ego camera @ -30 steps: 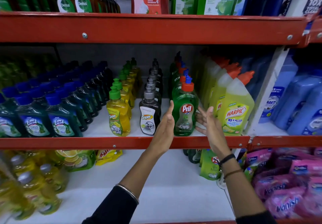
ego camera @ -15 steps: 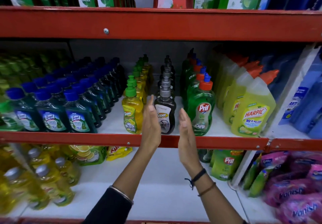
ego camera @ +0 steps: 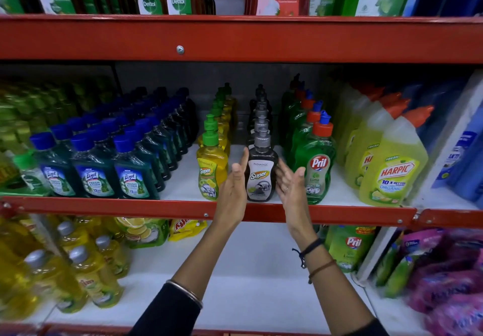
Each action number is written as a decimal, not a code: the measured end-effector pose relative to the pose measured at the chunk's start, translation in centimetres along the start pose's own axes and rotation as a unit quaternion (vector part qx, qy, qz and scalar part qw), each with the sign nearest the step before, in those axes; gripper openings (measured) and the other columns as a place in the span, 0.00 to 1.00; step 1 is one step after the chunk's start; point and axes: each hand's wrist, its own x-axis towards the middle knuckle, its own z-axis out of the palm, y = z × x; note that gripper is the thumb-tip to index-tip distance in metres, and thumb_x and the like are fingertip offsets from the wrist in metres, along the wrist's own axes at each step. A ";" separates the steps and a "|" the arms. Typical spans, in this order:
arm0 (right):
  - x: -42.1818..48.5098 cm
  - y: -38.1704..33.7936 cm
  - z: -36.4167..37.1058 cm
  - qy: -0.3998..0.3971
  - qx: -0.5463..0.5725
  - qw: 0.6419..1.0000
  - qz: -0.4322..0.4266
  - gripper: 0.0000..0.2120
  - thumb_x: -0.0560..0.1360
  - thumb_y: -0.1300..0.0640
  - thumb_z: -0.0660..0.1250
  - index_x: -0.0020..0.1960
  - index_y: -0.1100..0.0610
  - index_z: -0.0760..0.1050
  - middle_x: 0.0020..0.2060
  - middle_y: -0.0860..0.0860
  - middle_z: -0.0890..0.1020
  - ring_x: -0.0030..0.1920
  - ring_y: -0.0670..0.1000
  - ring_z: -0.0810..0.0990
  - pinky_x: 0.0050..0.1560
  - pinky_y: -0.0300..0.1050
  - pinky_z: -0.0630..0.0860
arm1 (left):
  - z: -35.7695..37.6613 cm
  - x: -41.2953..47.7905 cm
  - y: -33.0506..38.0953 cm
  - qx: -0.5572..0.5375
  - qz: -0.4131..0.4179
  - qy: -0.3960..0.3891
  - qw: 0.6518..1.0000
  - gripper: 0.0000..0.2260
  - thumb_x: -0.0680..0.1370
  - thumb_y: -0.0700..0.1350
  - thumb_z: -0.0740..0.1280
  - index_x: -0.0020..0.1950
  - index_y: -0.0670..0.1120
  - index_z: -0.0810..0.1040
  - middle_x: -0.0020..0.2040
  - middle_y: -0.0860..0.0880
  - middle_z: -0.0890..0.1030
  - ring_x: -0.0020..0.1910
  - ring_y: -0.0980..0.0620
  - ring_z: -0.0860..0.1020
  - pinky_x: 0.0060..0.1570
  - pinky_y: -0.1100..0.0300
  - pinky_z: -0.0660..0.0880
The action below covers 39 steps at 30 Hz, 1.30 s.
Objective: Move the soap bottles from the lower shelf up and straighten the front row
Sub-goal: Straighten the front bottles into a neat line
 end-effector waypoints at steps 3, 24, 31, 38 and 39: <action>0.0 -0.1 -0.1 0.006 0.002 1.000 0.003 0.56 0.55 0.16 0.49 0.72 0.51 0.63 0.71 0.51 0.69 0.71 0.48 0.67 0.70 0.44 0.62 | -0.1 0.1 -0.3 -0.011 -0.008 -0.004 1.000 0.36 0.65 0.82 0.39 0.70 0.75 0.58 0.71 0.68 0.60 0.74 0.59 0.60 0.74 0.47 0.62; -0.8 1.9 9.5 -0.040 -0.049 0.998 0.003 0.46 0.61 0.18 0.48 0.71 0.41 0.60 0.68 0.35 0.67 0.68 0.34 0.65 0.71 0.38 0.61 | -8.5 0.5 -3.5 -0.042 0.025 0.067 0.997 0.32 0.67 0.81 0.46 0.70 0.74 0.54 0.78 0.51 0.63 0.75 0.53 0.64 0.73 0.43 0.65; 0.6 1.8 9.4 -0.031 -0.028 0.998 0.049 0.47 0.66 0.22 0.46 0.72 0.54 0.64 0.70 0.47 0.68 0.68 0.44 0.67 0.67 0.42 0.63 | -9.2 0.1 -3.5 -0.044 0.026 0.036 0.998 0.39 0.67 0.81 0.44 0.72 0.64 0.62 0.72 0.60 0.68 0.68 0.68 0.68 0.62 0.70 0.70; 0.8 2.1 10.1 -0.014 -0.040 0.998 0.043 0.55 0.57 0.16 0.48 0.70 0.52 0.67 0.61 0.41 0.72 0.65 0.43 0.70 0.71 0.46 0.64 | -10.6 0.1 -3.5 -0.047 0.016 0.027 0.998 0.43 0.66 0.82 0.43 0.73 0.60 0.65 0.73 0.54 0.69 0.69 0.67 0.68 0.70 0.54 0.69; 0.8 2.1 10.1 -0.014 -0.036 0.998 0.040 0.55 0.57 0.16 0.48 0.70 0.52 0.67 0.61 0.41 0.72 0.65 0.43 0.70 0.71 0.47 0.64 | -10.7 0.0 -3.5 -0.042 0.013 0.024 0.999 0.44 0.65 0.82 0.43 0.74 0.60 0.65 0.74 0.53 0.69 0.69 0.65 0.68 0.71 0.51 0.68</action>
